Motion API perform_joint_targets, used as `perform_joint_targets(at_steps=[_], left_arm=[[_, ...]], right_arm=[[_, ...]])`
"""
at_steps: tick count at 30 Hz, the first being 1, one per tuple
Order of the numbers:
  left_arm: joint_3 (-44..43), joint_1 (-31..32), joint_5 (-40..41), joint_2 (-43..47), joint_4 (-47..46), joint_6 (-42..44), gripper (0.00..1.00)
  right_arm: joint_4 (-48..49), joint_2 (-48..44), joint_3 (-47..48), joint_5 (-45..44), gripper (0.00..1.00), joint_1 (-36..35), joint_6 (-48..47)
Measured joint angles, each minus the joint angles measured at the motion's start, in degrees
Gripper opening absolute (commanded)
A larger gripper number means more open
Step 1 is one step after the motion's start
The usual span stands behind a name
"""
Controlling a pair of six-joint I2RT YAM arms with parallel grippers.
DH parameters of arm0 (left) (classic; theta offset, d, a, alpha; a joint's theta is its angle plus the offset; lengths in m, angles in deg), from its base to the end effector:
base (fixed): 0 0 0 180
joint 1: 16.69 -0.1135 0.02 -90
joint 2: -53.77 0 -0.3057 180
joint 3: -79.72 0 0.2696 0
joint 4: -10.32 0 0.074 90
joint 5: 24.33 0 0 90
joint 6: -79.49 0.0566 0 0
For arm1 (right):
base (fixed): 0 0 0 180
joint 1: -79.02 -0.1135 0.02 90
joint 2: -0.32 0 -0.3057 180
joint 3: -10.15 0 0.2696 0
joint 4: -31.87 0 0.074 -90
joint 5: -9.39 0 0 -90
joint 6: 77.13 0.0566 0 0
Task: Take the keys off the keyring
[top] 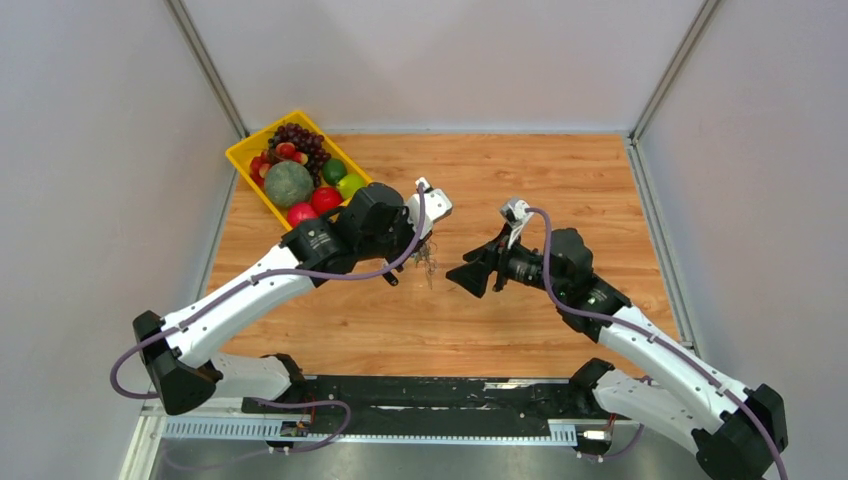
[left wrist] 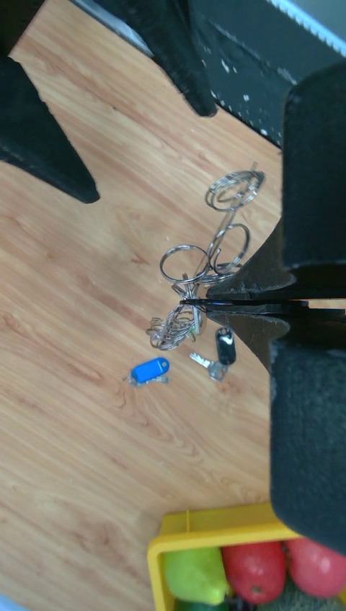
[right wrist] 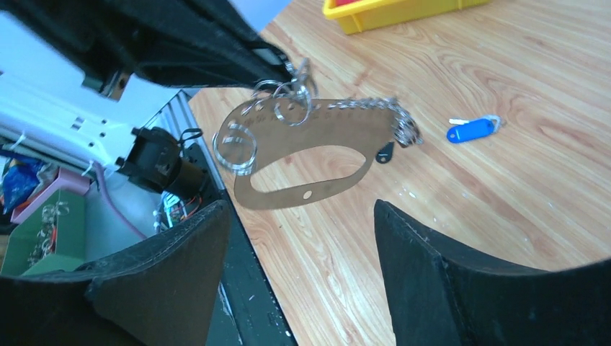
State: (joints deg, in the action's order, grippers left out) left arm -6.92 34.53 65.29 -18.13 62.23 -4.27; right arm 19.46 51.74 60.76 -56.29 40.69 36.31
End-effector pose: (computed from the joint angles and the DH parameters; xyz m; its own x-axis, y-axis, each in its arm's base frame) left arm 0.1812 -0.2262 0.3938 -0.2911 0.5358 -0.7926 0.8193 0.5673 0.0826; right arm 0.1591 0.1555 0.3199 -0.5145 0.0553 -0.8557 -0.7357 0.4841 0.4737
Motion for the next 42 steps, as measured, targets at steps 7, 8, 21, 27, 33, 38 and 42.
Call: perform_joint_targets(at_steps=[7, 8, 21, 27, 33, 38, 42], left_arm=[[-3.9, -0.4, -3.1, -1.3, 2.2, -6.7, 0.00], [-4.5, -0.4, -3.4, -1.7, 2.5, -7.5, 0.00], [-5.5, -0.4, -3.8, -3.3, 3.6, -12.0, 0.00], [-5.5, -0.5, -3.8, -3.5, 3.6, -12.5, 0.00], [-5.5, -0.5, -3.6, -3.5, 3.6, -12.4, 0.00], [-5.5, -0.5, -3.6, -3.5, 3.6, -12.4, 0.00], [-5.5, -0.5, -3.7, -3.5, 3.6, -12.4, 0.00]], right_arm=[[3.5, -3.7, -1.2, 3.3, 0.80, -4.4, -4.8], [3.5, -3.7, -1.0, 2.8, 0.80, -5.7, -5.5], [0.6, 2.8, 4.9, -29.0, 0.74, -25.3, -12.0], [-2.2, 9.4, 9.2, -47.1, 0.51, -32.1, -12.9], [-4.5, 8.6, 8.9, -54.4, 0.24, -33.1, -14.4], [-4.5, 4.3, 7.6, -57.3, 0.00, -33.1, -16.7], [-4.6, 3.2, 7.0, -58.4, 0.00, -33.1, -18.0]])
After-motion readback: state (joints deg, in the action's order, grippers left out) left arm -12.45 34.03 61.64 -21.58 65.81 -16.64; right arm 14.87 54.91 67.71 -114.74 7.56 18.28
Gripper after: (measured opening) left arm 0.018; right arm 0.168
